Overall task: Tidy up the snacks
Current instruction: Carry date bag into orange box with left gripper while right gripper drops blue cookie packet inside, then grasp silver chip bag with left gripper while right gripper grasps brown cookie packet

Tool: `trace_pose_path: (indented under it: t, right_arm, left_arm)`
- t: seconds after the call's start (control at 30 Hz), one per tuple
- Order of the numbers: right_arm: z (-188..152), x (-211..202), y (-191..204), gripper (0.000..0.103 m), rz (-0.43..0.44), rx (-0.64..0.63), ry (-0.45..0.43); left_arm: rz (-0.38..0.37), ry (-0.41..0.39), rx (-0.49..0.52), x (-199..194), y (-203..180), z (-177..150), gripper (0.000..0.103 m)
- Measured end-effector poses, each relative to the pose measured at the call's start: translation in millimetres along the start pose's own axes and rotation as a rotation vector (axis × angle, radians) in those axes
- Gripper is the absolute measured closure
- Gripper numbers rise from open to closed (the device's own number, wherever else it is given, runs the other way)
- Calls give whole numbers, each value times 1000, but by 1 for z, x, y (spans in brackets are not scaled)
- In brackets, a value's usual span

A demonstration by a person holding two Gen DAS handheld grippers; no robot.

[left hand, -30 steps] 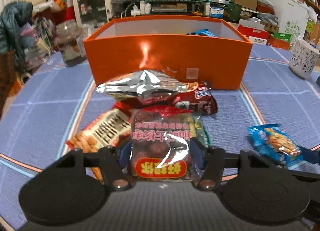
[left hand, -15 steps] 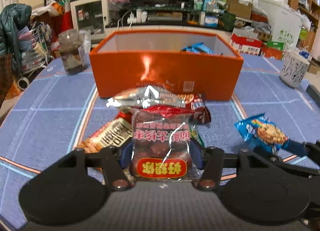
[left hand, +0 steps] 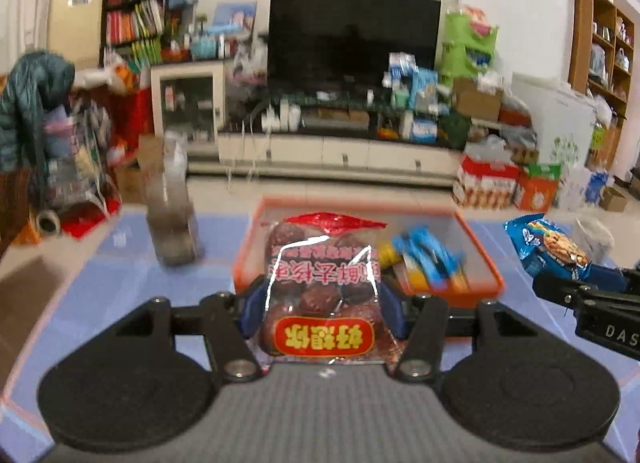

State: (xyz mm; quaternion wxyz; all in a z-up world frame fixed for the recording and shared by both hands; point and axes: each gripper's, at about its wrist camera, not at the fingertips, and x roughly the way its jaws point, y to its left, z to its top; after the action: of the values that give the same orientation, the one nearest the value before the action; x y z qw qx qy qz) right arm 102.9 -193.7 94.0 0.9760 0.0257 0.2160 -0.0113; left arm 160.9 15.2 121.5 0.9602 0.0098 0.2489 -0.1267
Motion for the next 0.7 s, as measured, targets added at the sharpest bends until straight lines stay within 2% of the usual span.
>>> trace_pose_path:
  t: [0.17, 0.2, 0.27, 0.3, 0.33, 0.37, 0.4, 0.43, 0.5, 0.6, 0.7]
  right_arm:
    - [58, 60, 11, 68, 5, -19, -23]
    - [68, 76, 13, 67, -8, -23, -20]
    - [80, 109, 14, 55, -21, -35, 38]
    - [82, 116, 12, 53, -14, -18, 76]
    - [80, 111, 9, 50, 5, 18, 76]
    - [74, 99, 6, 45, 33, 31, 46]
    - [66, 88, 6, 28, 50, 32, 22]
    - [49, 72, 5, 22, 57, 27, -7]
    - [17, 55, 6, 22, 47, 4, -24]
    - [-37, 52, 16, 25, 23, -13, 40]
    - [-75, 65, 28, 35, 12, -11, 120]
  left_arm:
    - [10, -25, -3, 54, 7, 54, 44]
    - [18, -30, 8, 69, 8, 60, 28]
    - [8, -4, 5, 85, 15, 60, 10]
    - [-5, 3, -11, 84, 20, 57, 10]
    - [-24, -12, -22, 76, 26, 52, 10]
    - [-36, -29, -27, 68, 31, 44, 3]
    - [-33, -39, -31, 59, 36, 34, 1]
    - [-31, -31, -37, 53, 42, 23, 1]
    - [-32, -5, -71, 45, 50, 3, 1]
    - [-25, 63, -141, 41, 57, -29, 1]
    - [-29, 103, -199, 34, 62, -52, 1]
